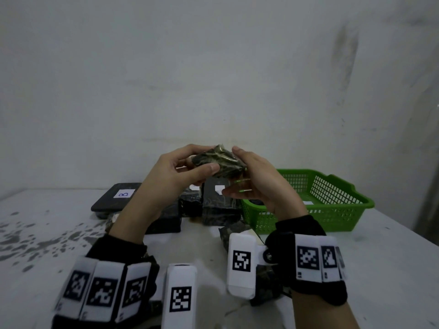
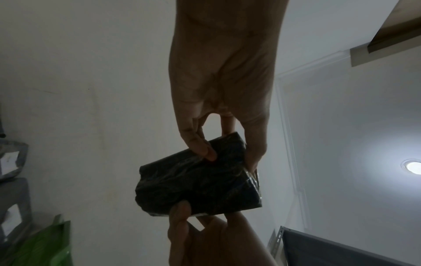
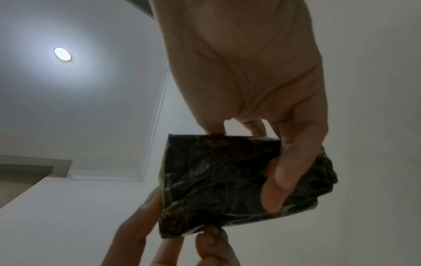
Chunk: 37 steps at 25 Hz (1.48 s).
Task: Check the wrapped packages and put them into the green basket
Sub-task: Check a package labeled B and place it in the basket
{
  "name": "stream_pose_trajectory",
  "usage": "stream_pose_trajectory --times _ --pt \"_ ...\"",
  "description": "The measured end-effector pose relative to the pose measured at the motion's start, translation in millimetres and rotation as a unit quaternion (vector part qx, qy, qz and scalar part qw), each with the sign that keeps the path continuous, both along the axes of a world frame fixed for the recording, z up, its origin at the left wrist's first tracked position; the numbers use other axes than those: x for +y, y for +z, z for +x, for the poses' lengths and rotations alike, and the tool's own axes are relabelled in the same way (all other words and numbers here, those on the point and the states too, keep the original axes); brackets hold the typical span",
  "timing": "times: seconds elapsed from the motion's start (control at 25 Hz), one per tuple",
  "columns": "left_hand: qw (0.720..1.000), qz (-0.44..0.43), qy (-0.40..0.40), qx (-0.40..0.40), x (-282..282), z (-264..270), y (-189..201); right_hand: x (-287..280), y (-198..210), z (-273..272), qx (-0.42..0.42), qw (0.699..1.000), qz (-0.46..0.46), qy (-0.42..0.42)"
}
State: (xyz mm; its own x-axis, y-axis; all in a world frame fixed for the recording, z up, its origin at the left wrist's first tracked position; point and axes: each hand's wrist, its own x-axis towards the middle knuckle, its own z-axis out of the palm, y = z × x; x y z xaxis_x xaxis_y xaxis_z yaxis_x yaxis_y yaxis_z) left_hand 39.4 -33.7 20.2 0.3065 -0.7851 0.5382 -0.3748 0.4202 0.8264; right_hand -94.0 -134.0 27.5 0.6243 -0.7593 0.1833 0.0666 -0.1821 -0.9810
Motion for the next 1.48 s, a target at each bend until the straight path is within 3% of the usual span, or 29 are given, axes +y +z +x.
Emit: stream_pose_trajectory --times 0.24,0.36,0.52,0.6,0.72,0.92,1.08,1.28,1.48 --pt "0.999 0.025 -0.018 -0.016 0.1 -2.6 -0.4 -5.4 -0.8 -0.4 0.0 1.0 0.011 -0.002" --pt "0.996 0.077 -0.037 -0.027 -1.5 0.6 -2.9 -11.2 -0.4 -2.6 -0.077 0.996 0.03 -0.017" --pt "0.994 0.101 0.022 -0.03 -12.3 10.4 -9.7 -16.6 -1.9 -6.3 -0.119 0.993 -0.011 -0.021" --pt "0.992 0.104 0.032 -0.058 -15.1 11.4 -11.8 -16.0 -3.4 -4.5 -0.084 0.994 -0.069 0.001" --pt "0.994 0.063 0.027 -0.086 -16.0 10.2 -12.7 -11.1 -4.2 3.9 -0.009 0.983 -0.184 0.012" --pt "0.997 -0.032 -0.015 -0.062 -13.6 2.6 -9.7 -6.0 -7.6 13.6 -0.026 0.965 -0.259 -0.009" --pt "0.991 -0.077 -0.039 -0.103 -9.6 1.7 -6.7 -2.2 -8.0 13.1 -0.036 0.955 -0.289 -0.046" --pt "0.99 -0.111 -0.007 -0.09 -9.1 3.3 -6.5 -8.0 -9.2 14.5 -0.021 0.948 -0.312 -0.062" --pt "0.978 -0.156 0.079 -0.117 -8.8 0.3 -5.5 -8.4 -7.4 9.7 0.019 0.943 -0.329 -0.034"
